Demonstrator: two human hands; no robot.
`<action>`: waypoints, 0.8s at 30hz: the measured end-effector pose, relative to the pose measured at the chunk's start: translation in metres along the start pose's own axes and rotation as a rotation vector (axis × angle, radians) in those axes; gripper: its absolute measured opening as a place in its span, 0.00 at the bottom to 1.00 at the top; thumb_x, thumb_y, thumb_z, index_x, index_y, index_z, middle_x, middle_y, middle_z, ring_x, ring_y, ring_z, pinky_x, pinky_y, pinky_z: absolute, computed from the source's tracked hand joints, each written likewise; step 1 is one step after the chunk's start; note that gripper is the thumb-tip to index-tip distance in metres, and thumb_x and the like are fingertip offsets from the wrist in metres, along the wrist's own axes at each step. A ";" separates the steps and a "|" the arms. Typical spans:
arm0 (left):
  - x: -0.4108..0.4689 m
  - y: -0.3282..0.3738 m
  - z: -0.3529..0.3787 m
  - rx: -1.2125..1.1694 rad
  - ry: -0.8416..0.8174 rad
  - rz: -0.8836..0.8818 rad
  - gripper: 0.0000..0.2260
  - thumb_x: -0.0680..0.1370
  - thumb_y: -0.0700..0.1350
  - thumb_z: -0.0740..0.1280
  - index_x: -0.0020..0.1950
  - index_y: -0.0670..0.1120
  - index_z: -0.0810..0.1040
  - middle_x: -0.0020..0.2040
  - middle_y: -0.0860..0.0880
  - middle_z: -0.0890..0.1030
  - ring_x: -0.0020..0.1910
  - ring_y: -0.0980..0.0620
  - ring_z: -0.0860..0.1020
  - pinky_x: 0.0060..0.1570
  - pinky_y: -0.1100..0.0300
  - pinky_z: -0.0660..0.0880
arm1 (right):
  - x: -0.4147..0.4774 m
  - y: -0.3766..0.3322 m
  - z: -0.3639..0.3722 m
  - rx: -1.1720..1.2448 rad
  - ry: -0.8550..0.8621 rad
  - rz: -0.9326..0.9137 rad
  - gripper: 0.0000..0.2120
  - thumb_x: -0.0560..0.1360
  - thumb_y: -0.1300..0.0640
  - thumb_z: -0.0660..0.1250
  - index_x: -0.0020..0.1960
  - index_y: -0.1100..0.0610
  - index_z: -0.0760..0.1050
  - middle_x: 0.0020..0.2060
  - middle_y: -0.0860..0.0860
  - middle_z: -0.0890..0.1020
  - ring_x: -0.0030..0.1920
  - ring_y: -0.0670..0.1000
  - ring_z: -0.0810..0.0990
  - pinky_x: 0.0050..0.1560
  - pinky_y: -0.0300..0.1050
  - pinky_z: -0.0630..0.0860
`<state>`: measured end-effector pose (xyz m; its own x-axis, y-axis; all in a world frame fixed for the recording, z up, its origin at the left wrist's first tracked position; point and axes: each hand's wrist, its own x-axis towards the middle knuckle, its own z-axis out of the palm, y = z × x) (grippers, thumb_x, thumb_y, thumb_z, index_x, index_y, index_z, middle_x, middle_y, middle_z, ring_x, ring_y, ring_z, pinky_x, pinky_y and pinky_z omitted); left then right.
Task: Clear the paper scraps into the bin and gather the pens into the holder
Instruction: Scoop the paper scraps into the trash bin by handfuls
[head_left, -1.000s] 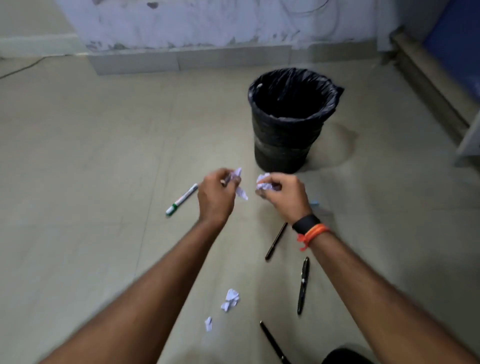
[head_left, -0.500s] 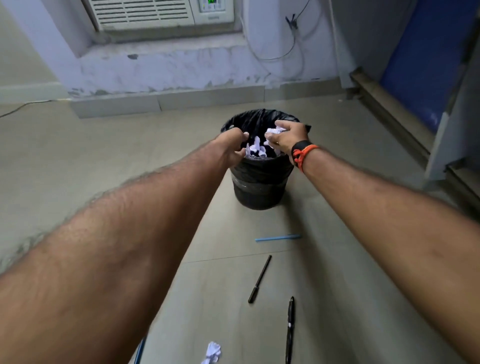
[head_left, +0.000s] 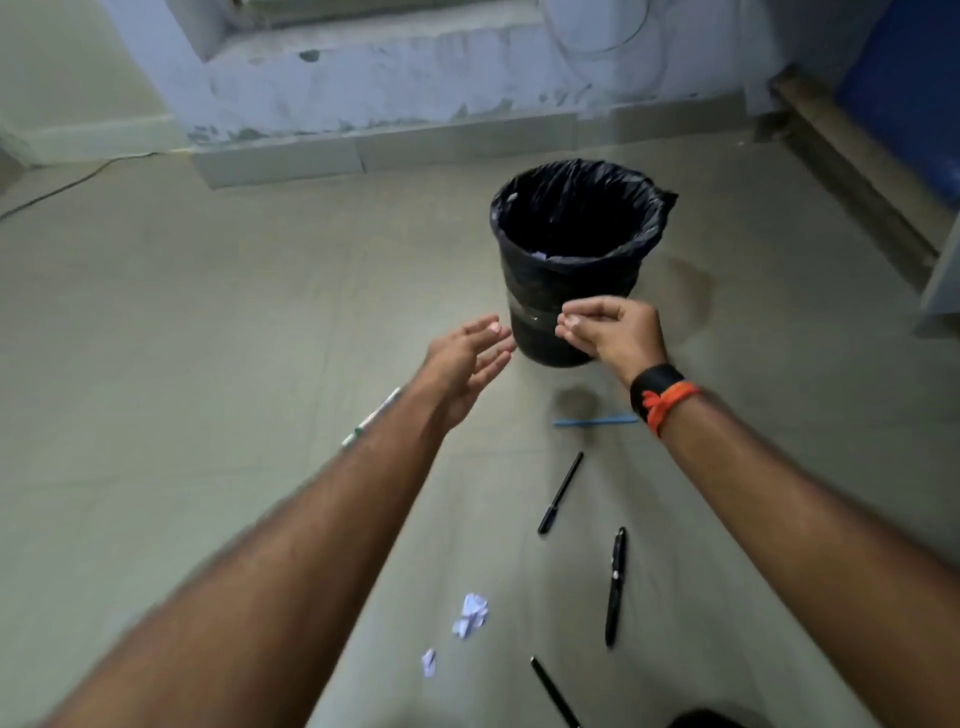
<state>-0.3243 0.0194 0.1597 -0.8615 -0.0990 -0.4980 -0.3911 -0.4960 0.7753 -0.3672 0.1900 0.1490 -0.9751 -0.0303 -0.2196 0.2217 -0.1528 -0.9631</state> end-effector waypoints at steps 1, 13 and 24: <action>-0.008 -0.015 -0.012 -0.006 0.034 -0.012 0.11 0.80 0.36 0.63 0.62 0.42 0.74 0.51 0.45 0.81 0.48 0.50 0.81 0.52 0.61 0.78 | -0.016 0.021 0.003 0.002 -0.007 0.028 0.08 0.73 0.73 0.66 0.52 0.71 0.77 0.37 0.56 0.82 0.33 0.46 0.83 0.40 0.34 0.81; -0.118 -0.209 -0.166 0.706 0.617 -0.231 0.06 0.75 0.42 0.67 0.50 0.47 0.81 0.47 0.48 0.84 0.46 0.48 0.81 0.50 0.55 0.77 | -0.177 0.219 0.030 -0.866 -0.270 0.199 0.11 0.70 0.61 0.70 0.52 0.52 0.82 0.47 0.47 0.84 0.44 0.47 0.82 0.50 0.37 0.76; -0.158 -0.261 -0.174 1.090 0.541 -0.061 0.14 0.75 0.42 0.71 0.59 0.49 0.75 0.55 0.51 0.75 0.51 0.53 0.76 0.48 0.64 0.74 | -0.211 0.259 0.064 -1.222 -0.405 -0.032 0.08 0.74 0.61 0.65 0.53 0.55 0.77 0.51 0.52 0.74 0.52 0.54 0.75 0.51 0.45 0.74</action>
<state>-0.0304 0.0143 -0.0314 -0.6877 -0.5766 -0.4412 -0.7173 0.4460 0.5353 -0.1047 0.0941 -0.0438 -0.8643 -0.3725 -0.3379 -0.1514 0.8334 -0.5315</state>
